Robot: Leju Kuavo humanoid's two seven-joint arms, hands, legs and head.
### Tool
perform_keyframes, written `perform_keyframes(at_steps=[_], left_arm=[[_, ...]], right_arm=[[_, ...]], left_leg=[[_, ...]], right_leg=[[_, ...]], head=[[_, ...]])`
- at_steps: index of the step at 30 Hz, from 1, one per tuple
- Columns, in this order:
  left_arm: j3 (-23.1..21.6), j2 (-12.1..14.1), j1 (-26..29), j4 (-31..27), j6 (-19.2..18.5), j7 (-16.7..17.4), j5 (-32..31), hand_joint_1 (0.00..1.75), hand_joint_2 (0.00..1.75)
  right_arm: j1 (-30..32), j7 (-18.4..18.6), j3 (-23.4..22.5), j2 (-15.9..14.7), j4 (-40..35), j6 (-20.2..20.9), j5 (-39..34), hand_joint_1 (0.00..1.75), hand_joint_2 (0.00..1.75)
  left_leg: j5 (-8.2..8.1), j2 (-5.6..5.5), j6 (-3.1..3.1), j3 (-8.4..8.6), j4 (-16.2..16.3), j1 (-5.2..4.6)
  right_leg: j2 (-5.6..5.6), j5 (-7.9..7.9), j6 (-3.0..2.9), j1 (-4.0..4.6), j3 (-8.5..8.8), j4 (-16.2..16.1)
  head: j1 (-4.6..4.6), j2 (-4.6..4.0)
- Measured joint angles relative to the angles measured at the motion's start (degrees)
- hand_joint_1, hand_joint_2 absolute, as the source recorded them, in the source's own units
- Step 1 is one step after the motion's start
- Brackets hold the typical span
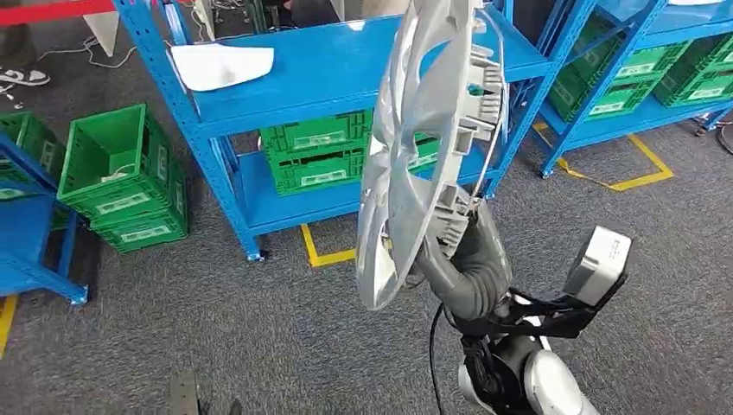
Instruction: Take the parts from the cabinet and place them on the table.
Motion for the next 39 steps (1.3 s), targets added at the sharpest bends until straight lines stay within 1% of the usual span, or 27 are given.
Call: perform_keyframes(at_steps=[1,2,3,5,6,7,8,11,12,13,14,16,17,19,21,22,23,24,26,27,29,31,32,33,34,37,39], left_arm=[[0.0,0.0,0.0,0.0,0.0,0.0,0.0,0.00,1.75],[0.0,-0.1,0.0,0.0,0.0,0.1,-0.1,0.00,1.75],[0.0,-0.1,0.0,0.0,0.0,0.2,-0.1,0.00,1.75],[0.0,-0.2,0.0,0.0,0.0,0.3,-0.2,0.00,1.75],[0.0,-0.2,0.0,0.0,0.1,0.3,-0.2,0.00,1.75],[0.0,-0.2,0.0,0.0,0.1,0.3,-0.2,0.00,1.75],[0.0,-0.2,0.0,0.0,0.1,0.3,-0.3,0.00,1.75],[0.0,-0.1,0.2,0.0,0.4,0.4,-0.3,0.00,1.75],[0.0,0.0,0.4,0.1,0.5,0.5,-0.3,0.00,1.75],[0.0,0.0,0.5,0.1,0.5,0.5,-0.4,0.00,1.75],[0.0,0.0,0.6,0.1,0.5,0.7,-0.4,0.00,1.75],[0.0,0.0,0.6,0.1,0.5,0.9,-0.5,0.00,1.75],[0.0,0.0,0.6,0.1,0.5,0.9,-0.6,0.00,1.75],[0.0,0.0,0.6,0.1,0.5,1.0,-0.7,0.00,1.75],[0.0,0.0,0.6,0.1,0.5,1.1,-0.9,0.00,1.75],[0.0,0.0,0.4,0.1,0.5,1.2,-0.9,0.00,1.75],[0.0,0.1,0.3,0.1,0.5,1.3,-1.0,0.00,1.75],[0.0,0.0,0.2,0.0,0.5,1.4,-1.1,0.00,1.75],[0.0,0.0,0.3,0.0,0.4,1.7,-1.1,0.00,1.75],[0.0,0.0,0.5,0.1,0.4,2.0,-1.1,0.00,1.75],[0.0,-0.1,0.5,0.0,0.4,2.5,-1.1,0.00,1.75],[0.0,-0.1,0.5,0.1,0.4,2.9,-1.1,0.00,1.75],[0.0,-0.1,0.6,0.1,0.4,3.1,-1.1,0.00,1.75],[0.0,-0.1,0.7,0.1,0.4,3.2,-1.1,0.00,1.75],[0.0,-0.1,0.7,0.1,0.4,3.2,-1.1,0.00,1.75],[0.0,-0.2,0.8,0.1,0.4,3.2,-1.1,0.00,1.75],[0.0,-0.3,0.8,0.1,0.5,3.4,-1.1,0.00,1.75]], right_arm=[[0.0,0.1,0.2,0.0,0.2,-0.1,0.1,1.75,1.75],[0.0,0.2,0.3,0.0,0.4,-0.2,0.1,1.75,1.75],[0.0,0.3,0.5,0.0,0.5,-0.3,0.1,1.75,1.75],[0.0,0.7,0.8,0.0,0.8,-0.7,0.1,1.75,1.75],[0.0,0.7,0.9,0.0,0.9,-0.9,0.0,1.75,1.75],[-0.1,0.8,1.0,0.0,0.9,-1.0,-0.1,1.75,1.75],[-0.2,0.8,1.1,0.0,0.9,-1.1,-0.1,1.75,1.75],[-0.4,0.8,1.4,0.0,1.0,-1.1,-0.1,1.75,1.75],[-0.4,0.8,1.5,0.0,1.2,-1.1,-0.1,1.75,1.75],[-0.4,0.8,1.6,0.0,1.3,-1.1,-0.1,1.75,1.75],[-0.4,0.8,1.7,0.0,1.4,-1.3,-0.1,1.75,1.75],[-0.4,1.0,1.7,0.0,1.5,-1.6,0.4,1.75,1.75],[-0.4,1.0,1.8,0.0,1.6,-1.6,0.7,1.75,1.75],[-0.4,1.1,1.9,0.0,1.8,-1.7,1.3,1.75,1.75],[-0.4,1.3,1.9,0.0,1.9,-2.1,1.7,1.75,1.75],[-0.4,1.4,2.0,0.1,1.9,-2.3,2.0,1.75,1.75],[-0.4,1.6,2.1,0.2,1.9,-2.6,2.4,1.75,1.75],[-0.4,1.7,2.2,0.2,1.9,-2.7,2.6,1.75,1.75],[-0.5,1.8,2.4,0.2,2.1,-2.7,2.9,1.75,1.75],[-0.4,1.8,2.5,0.2,2.1,-2.7,2.9,1.75,1.75],[-0.4,1.8,2.8,0.2,2.1,-2.5,2.9,1.75,1.75],[-0.4,1.8,3.1,0.2,2.4,-2.4,2.8,1.75,1.75],[-0.4,1.8,3.3,0.2,2.6,-2.4,2.7,1.75,1.75],[-0.4,1.8,3.4,0.2,2.8,-2.3,2.6,1.75,1.75],[-0.4,1.8,3.4,0.2,2.9,-2.3,2.6,1.75,1.75],[-0.4,1.8,3.4,0.2,2.9,-2.3,2.6,1.75,1.75],[-0.6,1.6,3.5,0.2,2.9,-2.3,2.8,1.75,1.75]], left_leg=[[0.53,0.03,-0.04,-0.86,0.3,-0.04],[1.01,0.09,-0.11,-1.76,0.6,-0.03],[1.39,0.17,-0.23,-2.72,1.0,-0.02],[1.95,0.26,-0.57,-4.61,2.1,0.04],[2.15,0.27,-0.82,-5.36,2.8,0.05],[2.24,0.34,-1.02,-6.08,3.4,-0.21],[2.49,0.47,-1.34,-6.56,4.0,-0.30],[4.04,0.95,-2.29,-7.73,4.1,-0.34],[4.19,1.01,-2.73,-8.43,4.1,-0.35],[2.45,0.77,-3.23,-8.94,4.7,-0.24],[-1.01,0.42,-3.55,-10.04,6.9,-0.07],[-7.98,0.16,-3.81,-12.26,15.8,0.26],[-8.62,0.12,-3.76,-12.61,19.2,0.25],[-5.16,0.08,-3.43,-10.41,19.9,0.26],[-1.55,-0.06,-2.63,-4.28,13.0,0.11],[-1.91,-0.27,-2.02,-0.76,8.3,0.00],[-3.72,-0.23,-1.61,2.89,2.8,-0.29],[-4.50,-0.25,-1.67,3.45,0.7,-0.32],[-3.77,-0.40,-1.39,2.84,0.9,-0.52],[-2.87,-0.27,-1.06,2.61,0.3,-0.09],[-1.95,-0.08,-0.28,1.80,0.4,0.04],[-1.12,-0.04,-0.16,0.78,0.4,-0.07],[-0.77,-0.01,-0.18,0.28,0.6,-0.11],[-0.50,0.03,-0.23,-0.26,0.7,-0.15],[-0.36,0.04,-0.28,-0.70,1.0,-0.21],[-0.31,0.07,-0.41,-1.36,1.8,-0.36],[-0.09,0.27,-0.93,-2.24,2.3,-0.79]], right_leg=[[0.01,-1.81,0.27,-0.02,-0.57,4.4],[0.00,-1.70,0.46,-0.04,-0.55,7.2],[-0.01,-0.15,0.55,-0.16,0.24,7.5],[-0.03,3.93,0.66,-0.45,4.95,2.0],[-0.03,4.67,0.70,-0.57,8.77,-3.4],[0.05,3.62,0.65,-0.50,12.15,-7.9],[0.26,2.72,-0.13,-0.34,13.51,-11.0],[0.28,2.95,-1.12,-0.06,12.38,-11.2],[0.13,3.77,-1.96,-0.44,11.67,-11.4],[0.04,4.38,-2.36,-0.52,10.82,-11.5],[-0.02,4.91,-2.62,-0.46,10.09,-11.4],[-0.25,6.11,-2.78,-0.27,8.42,-11.2],[-0.31,6.64,-2.76,-0.20,7.58,-11.0],[-0.47,7.63,-2.69,-0.12,5.88,-10.6],[-0.45,8.41,-2.51,0.06,4.56,-10.3],[-0.48,8.75,-2.44,-0.02,4.34,-10.2],[-0.49,9.07,-2.07,0.36,4.02,-10.1],[-0.64,9.68,-1.71,0.23,3.86,-10.2],[-0.68,10.75,-1.15,0.03,3.62,-10.5],[-0.52,10.49,-0.80,0.03,3.30,-10.5],[-0.31,6.07,-0.27,-0.10,1.53,-6.2],[-0.26,0.85,0.12,-0.12,-1.45,3.5],[-0.25,-0.56,0.21,-0.12,-2.23,7.0],[-0.25,-0.52,0.18,-0.11,-1.76,7.7],[-0.25,0.71,0.03,-0.11,0.05,5.6],[-0.18,5.94,-1.15,0.14,9.08,-8.9],[-0.23,5.53,-1.66,0.29,9.70,-10.6]], head=[[0.06,0.00],[0.11,0.02],[0.13,0.00],[0.13,0.02],[0.17,0.00],[0.35,0.02],[0.44,0.02],[0.44,0.02],[0.52,0.00],[0.41,0.02],[0.02,0.02],[-0.15,0.00],[-0.22,0.00],[-0.26,0.00],[-0.24,0.02],[-0.26,0.02],[-0.24,0.00],[-0.13,0.00],[-0.20,0.02],[-0.33,0.00],[0.20,0.02],[0.42,0.00],[0.44,0.02],[0.46,0.00],[0.48,0.00],[0.70,0.00],[0.81,0.02]])
